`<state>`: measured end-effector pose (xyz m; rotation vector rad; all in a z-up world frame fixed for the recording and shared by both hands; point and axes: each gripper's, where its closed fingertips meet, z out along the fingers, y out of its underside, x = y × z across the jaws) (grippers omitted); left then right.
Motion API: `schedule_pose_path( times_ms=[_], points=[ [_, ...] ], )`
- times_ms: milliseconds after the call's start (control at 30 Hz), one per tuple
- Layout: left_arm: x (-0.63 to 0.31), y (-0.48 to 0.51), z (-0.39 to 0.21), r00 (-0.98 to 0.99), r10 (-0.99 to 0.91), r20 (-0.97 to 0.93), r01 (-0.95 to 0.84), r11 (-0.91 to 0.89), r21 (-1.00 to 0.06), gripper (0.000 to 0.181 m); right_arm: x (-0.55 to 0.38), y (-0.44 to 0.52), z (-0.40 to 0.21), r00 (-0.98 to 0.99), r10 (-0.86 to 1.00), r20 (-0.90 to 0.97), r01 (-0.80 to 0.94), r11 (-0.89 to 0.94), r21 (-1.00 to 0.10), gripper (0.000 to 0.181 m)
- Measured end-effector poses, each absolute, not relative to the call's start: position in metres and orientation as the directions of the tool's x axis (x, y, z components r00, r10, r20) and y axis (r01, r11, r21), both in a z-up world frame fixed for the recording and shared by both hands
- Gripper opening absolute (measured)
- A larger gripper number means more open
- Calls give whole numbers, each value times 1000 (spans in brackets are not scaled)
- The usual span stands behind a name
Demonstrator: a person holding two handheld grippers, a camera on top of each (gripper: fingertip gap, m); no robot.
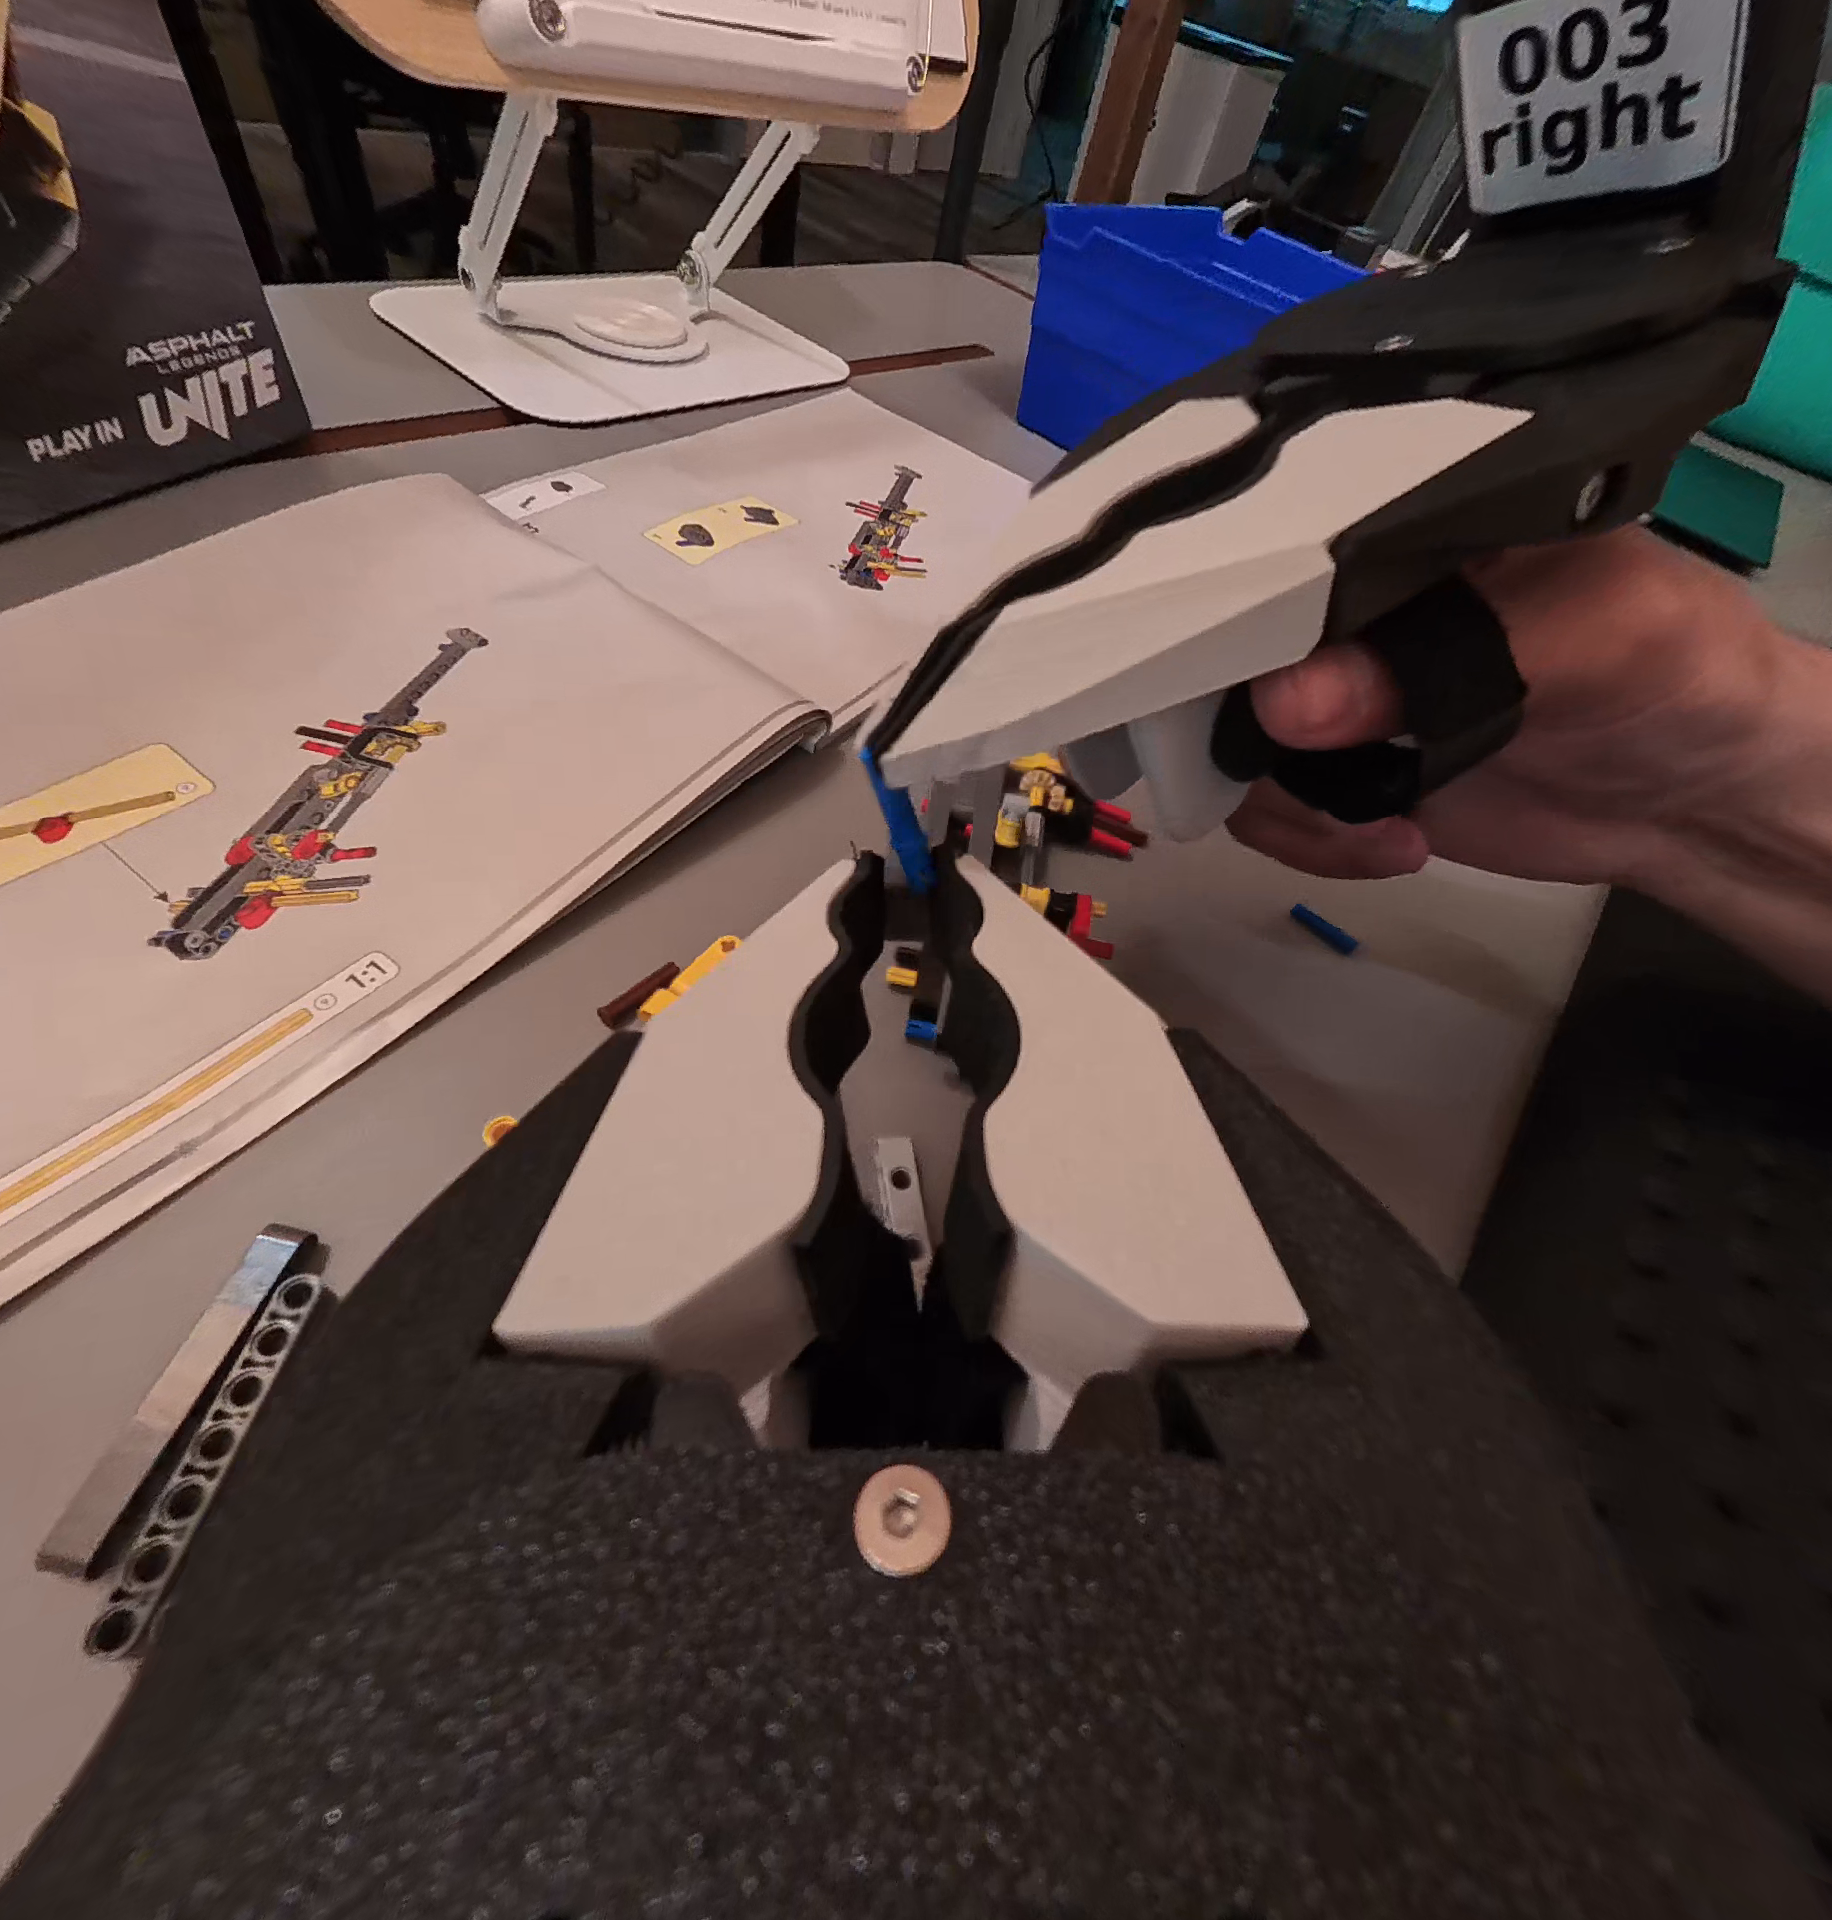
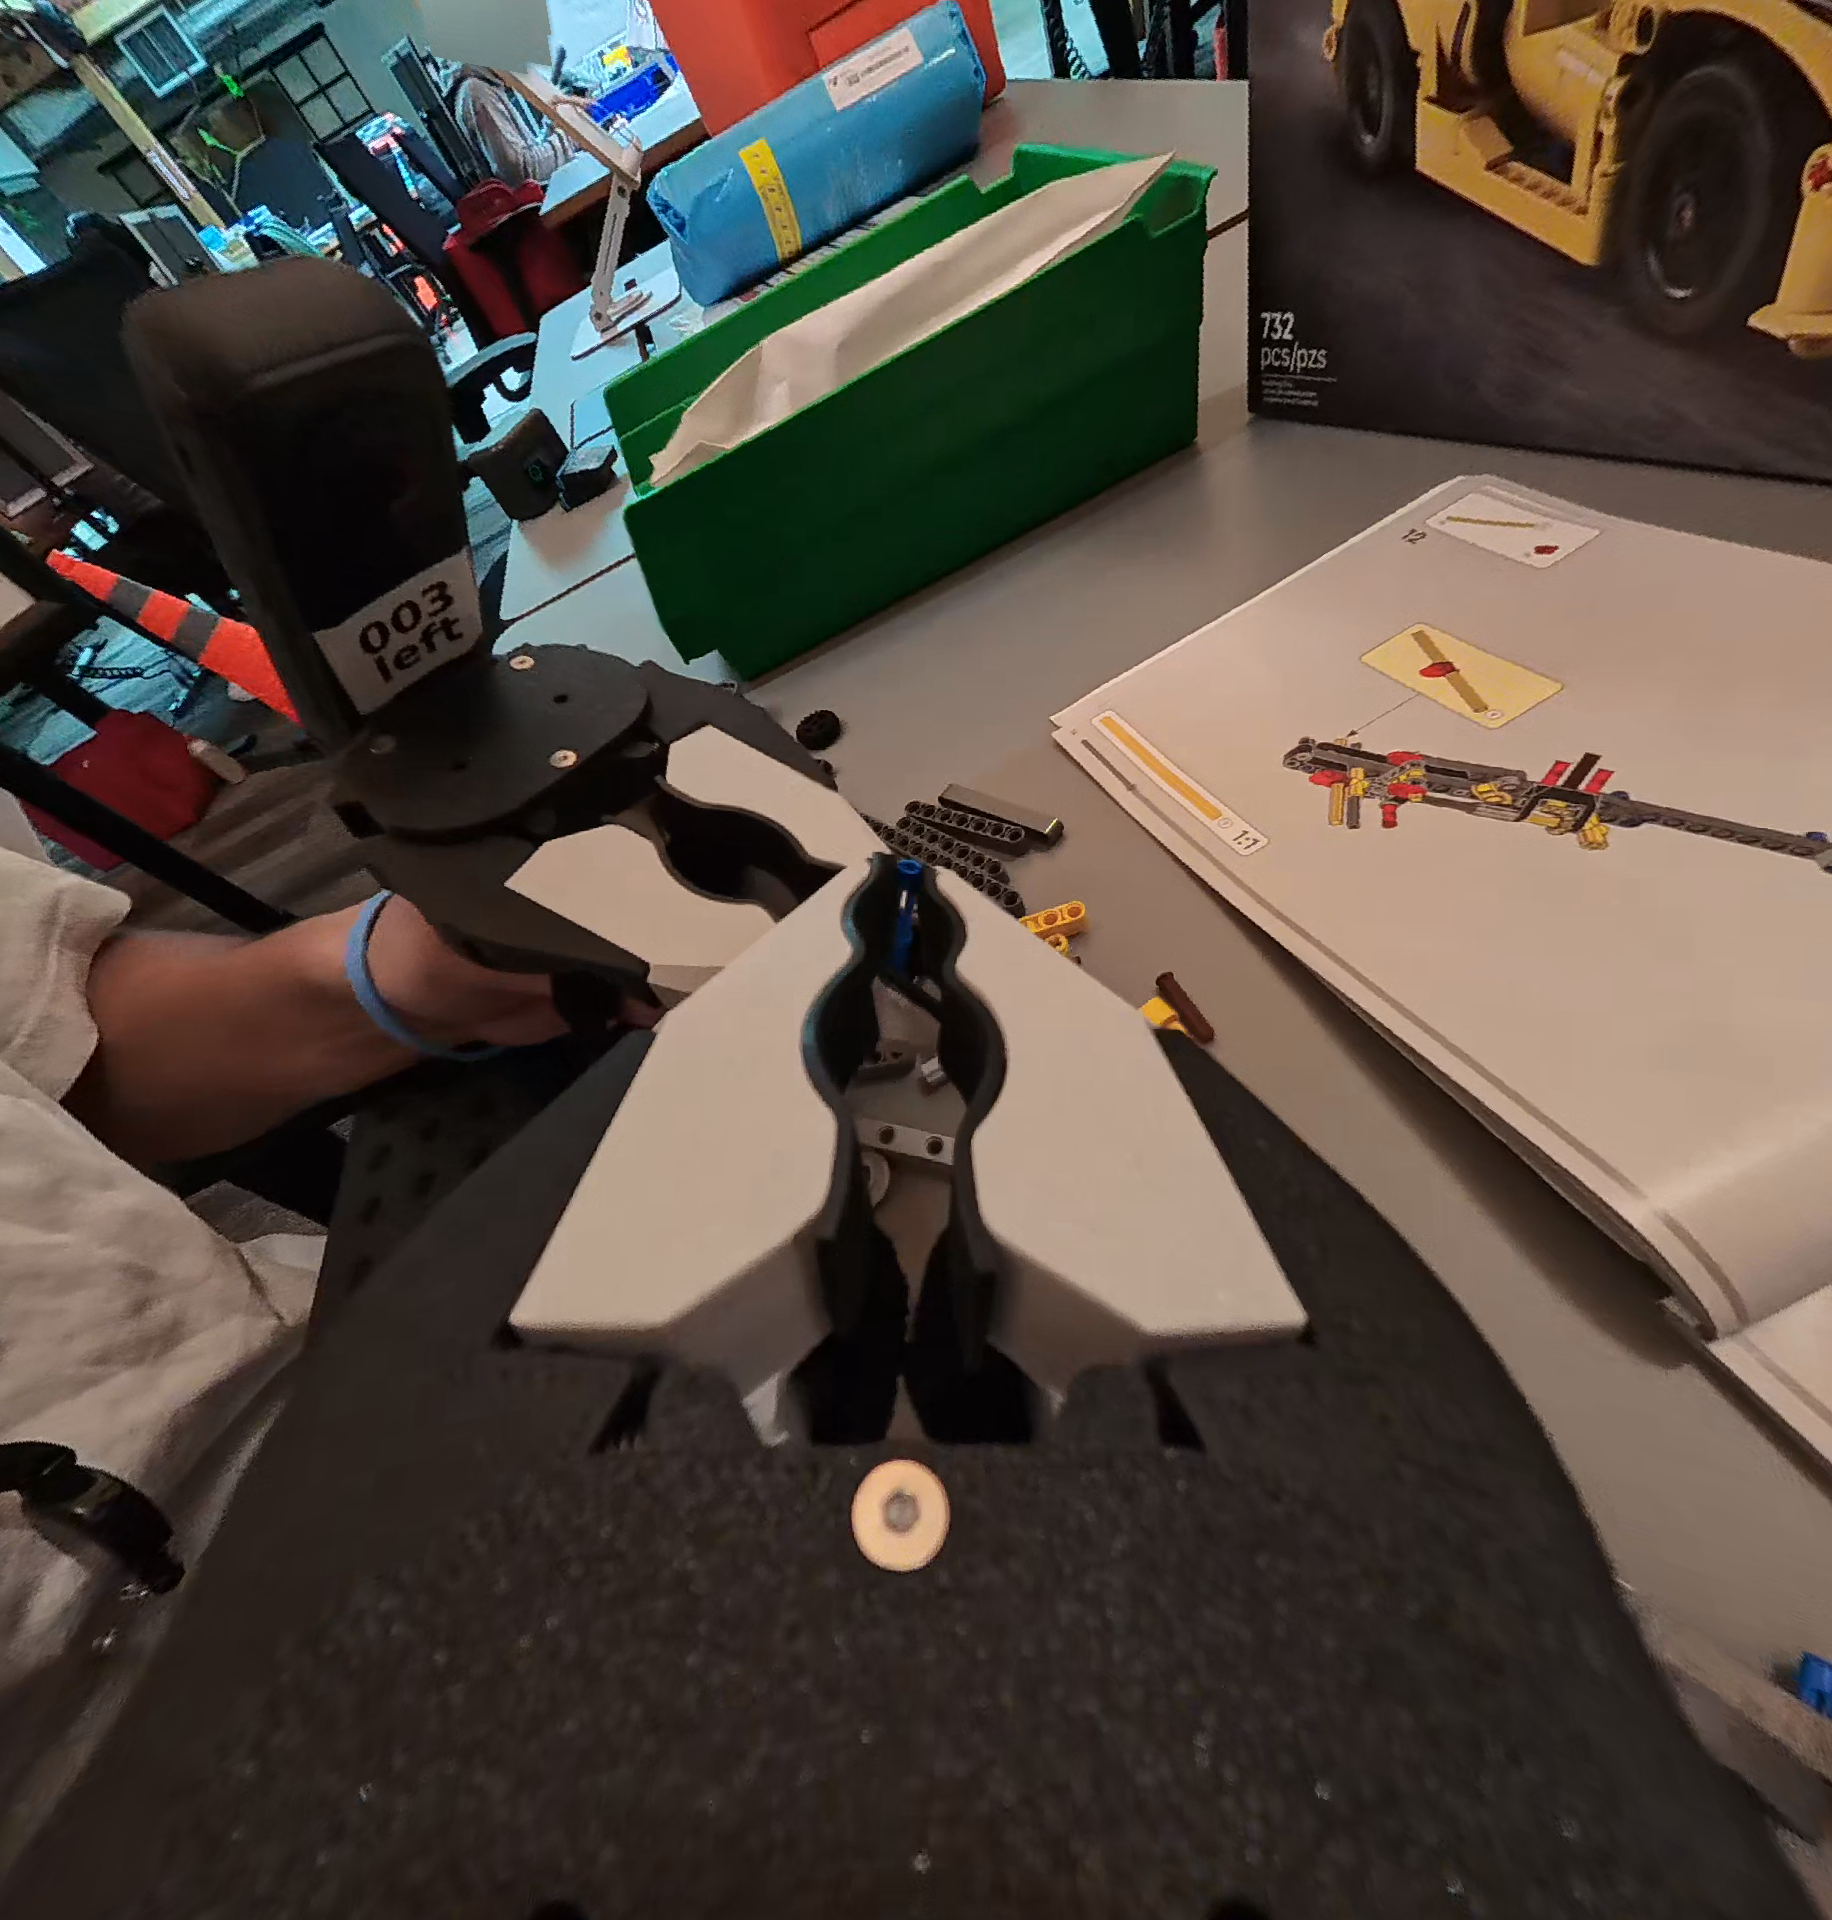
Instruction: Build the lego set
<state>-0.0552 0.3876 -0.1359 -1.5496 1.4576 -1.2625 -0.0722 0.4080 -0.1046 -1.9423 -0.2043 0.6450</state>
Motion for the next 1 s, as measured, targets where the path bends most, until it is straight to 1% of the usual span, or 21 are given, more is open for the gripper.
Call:
schedule_pose_path(
  times_ms=[233, 400, 467, 600, 667, 733, 800, 867, 1000],
  points=[
    [-55, 387, -139, -77, -983, 165, -358, -127, -925, 7, -65, 396, -105, 857, 392, -334, -142, -444, -885, 2],
    [-55, 389, -141, -68, -986, 150, -364, -116, -924, 7, -38, 382, -95, 899, 324, -295, -169, -366, -915, 2],
    [-55, 389, -140, -64, -986, 151, -360, -118, -925, 7, -17, 366, -97, 934, 258, -246, -149, -345, -927, 2],
    [-55, 391, -137, -60, -985, 164, -344, -134, -929, 7, 51, 312, -129, 999, -31, 9, -3, -359, -933, 2],
    [-55, 391, -136, -61, -984, 166, -337, -136, -932, 7, 70, 289, -135, 987, -141, 75, 25, -328, -944, 2],
    [-55, 389, -138, -66, -984, 165, -346, -133, -929, 7, 87, 273, -149, 962, -262, 79, -28, -381, -924, 2],
    [-54, 388, -138, -65, -986, 154, -349, -122, -929, 7, 97, 267, -157, 939, -343, 36, -103, -377, -920, 2],
    [-54, 388, -139, -66, -987, 145, -350, -113, -930, 7, 103, 265, -165, 924, -382, -6, -168, -393, -904, 2],
    [-54, 389, -137, -64, -988, 143, -343, -113, -933, 7, 108, 265, -178, 912, -408, -46, -241, -443, -864, 2]
  ],
)
